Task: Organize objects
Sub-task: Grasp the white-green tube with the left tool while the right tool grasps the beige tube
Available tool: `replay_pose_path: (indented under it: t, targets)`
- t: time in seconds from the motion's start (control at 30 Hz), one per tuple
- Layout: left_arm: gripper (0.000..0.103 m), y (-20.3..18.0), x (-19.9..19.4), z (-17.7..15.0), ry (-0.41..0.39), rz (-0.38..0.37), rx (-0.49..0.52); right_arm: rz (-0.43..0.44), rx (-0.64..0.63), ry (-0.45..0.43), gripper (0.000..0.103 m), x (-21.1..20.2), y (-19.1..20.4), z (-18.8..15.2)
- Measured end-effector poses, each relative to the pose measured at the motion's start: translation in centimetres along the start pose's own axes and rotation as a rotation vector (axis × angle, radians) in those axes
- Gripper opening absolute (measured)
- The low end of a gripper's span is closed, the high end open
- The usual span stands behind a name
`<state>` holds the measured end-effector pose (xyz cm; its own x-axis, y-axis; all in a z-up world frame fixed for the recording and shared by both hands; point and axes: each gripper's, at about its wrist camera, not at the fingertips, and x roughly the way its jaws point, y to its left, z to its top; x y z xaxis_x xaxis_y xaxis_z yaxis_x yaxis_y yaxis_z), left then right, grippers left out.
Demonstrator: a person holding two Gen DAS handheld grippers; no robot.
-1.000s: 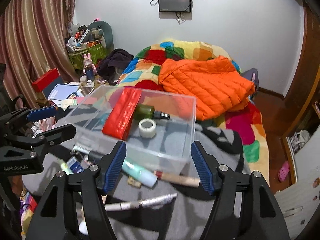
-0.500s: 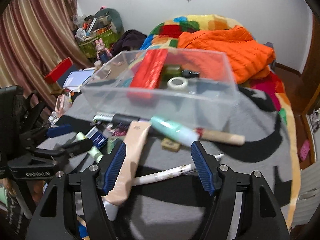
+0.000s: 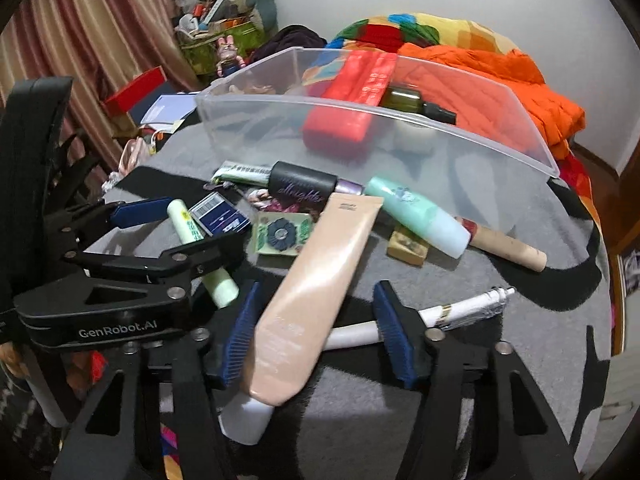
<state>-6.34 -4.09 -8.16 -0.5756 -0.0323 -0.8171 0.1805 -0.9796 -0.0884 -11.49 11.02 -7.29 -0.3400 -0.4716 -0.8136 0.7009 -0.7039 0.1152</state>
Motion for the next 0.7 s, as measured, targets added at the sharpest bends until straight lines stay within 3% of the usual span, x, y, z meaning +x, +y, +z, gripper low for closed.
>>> replay_pose_path:
  t: [0.2,0.4,0.7]
  targets:
    - [0.051,0.8,-1.6,-1.8,-0.004,0.032,0.057,-0.01,-0.015,-0.013,0.035,-0.6,-0.1,-0.6]
    - [0.037,1.6,-2.6,-3.0,-0.019,0.039,0.061,-0.019,0.0,-0.023,0.034,-1.7,-0.7,-1.3]
    - [0.032,1.7,-1.8,-2.1,-0.043,0.049,0.03,-0.007,0.088,-0.006,0.035,-3.6,-1.7,-2.4]
